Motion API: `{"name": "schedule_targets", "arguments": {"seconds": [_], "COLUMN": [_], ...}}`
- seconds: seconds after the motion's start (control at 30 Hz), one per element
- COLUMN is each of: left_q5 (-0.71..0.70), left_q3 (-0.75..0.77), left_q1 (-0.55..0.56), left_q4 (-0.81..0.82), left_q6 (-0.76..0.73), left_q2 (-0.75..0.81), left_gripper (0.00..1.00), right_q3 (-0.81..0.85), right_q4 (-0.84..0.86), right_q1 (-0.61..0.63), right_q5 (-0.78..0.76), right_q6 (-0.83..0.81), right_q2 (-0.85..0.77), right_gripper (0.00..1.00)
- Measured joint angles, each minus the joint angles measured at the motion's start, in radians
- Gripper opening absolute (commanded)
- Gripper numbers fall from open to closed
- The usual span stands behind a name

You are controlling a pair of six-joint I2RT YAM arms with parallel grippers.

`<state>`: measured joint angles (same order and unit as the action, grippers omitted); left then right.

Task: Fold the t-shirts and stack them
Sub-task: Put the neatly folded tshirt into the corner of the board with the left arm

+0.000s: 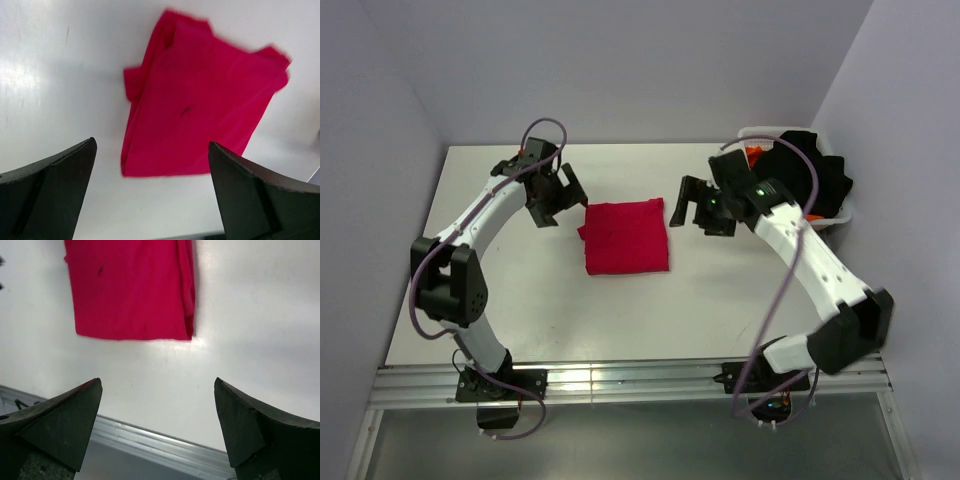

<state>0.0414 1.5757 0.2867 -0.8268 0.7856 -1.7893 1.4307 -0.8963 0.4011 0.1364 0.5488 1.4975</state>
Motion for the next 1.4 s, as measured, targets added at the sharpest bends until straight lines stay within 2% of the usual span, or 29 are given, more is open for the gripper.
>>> {"name": "schedule_targets", "arguments": {"seconds": [0.13,0.23,0.5,0.67,0.7,0.73,0.8,0.87,0.93,0.97,1.23,1.4], "left_q5": [0.047,0.066,0.077,0.117,0.132,0.143,0.163,0.179,0.206,0.214,0.3,0.307], "left_q3": [-0.201,-0.302,-0.373,-0.298,-0.269,-0.246,-0.212,-0.184,-0.148,-0.132,0.035,0.199], "left_q1": [0.003,0.003,0.003,0.001,0.001,0.001,0.001,0.001,-0.001,-0.001,-0.023,-0.102], "left_q4": [0.103,0.175,0.348,0.441,0.457,0.478,0.513,0.532,0.537,0.541,0.491,0.383], "left_q6": [-0.023,-0.035,-0.041,-0.041,-0.039,-0.04,-0.033,-0.034,-0.035,-0.037,-0.042,-0.074], "left_q2": [0.105,0.098,-0.023,-0.134,-0.163,-0.184,-0.223,-0.264,-0.3,-0.321,-0.435,-0.516], "left_gripper": [1.0,0.99,0.99,0.95,0.92,0.84,0.55,0.45,0.21,0.01,0.0,0.0], "right_q3": [-0.152,-0.207,-0.206,-0.141,-0.12,-0.101,-0.068,-0.043,-0.018,-0.006,0.044,0.049], "right_q4": [0.016,0.009,-0.055,-0.1,-0.109,-0.119,-0.13,-0.147,-0.169,-0.175,-0.215,-0.237], "right_q1": [0.001,0.0,0.0,0.0,0.0,-0.001,-0.005,-0.016,-0.034,-0.043,-0.098,-0.103], "right_q5": [0.011,0.011,0.014,-0.008,-0.019,-0.028,-0.048,-0.062,-0.077,-0.084,-0.105,-0.112], "right_q6": [-0.008,-0.016,-0.015,-0.002,0.002,0.004,0.006,0.009,0.012,0.014,0.034,0.039], "right_q2": [-0.259,-0.346,-0.372,-0.344,-0.326,-0.309,-0.268,-0.234,-0.202,-0.191,-0.177,-0.173], "right_gripper": [1.0,1.0,1.0,1.0,1.0,1.0,1.0,1.0,1.0,1.0,1.0,1.0]}}
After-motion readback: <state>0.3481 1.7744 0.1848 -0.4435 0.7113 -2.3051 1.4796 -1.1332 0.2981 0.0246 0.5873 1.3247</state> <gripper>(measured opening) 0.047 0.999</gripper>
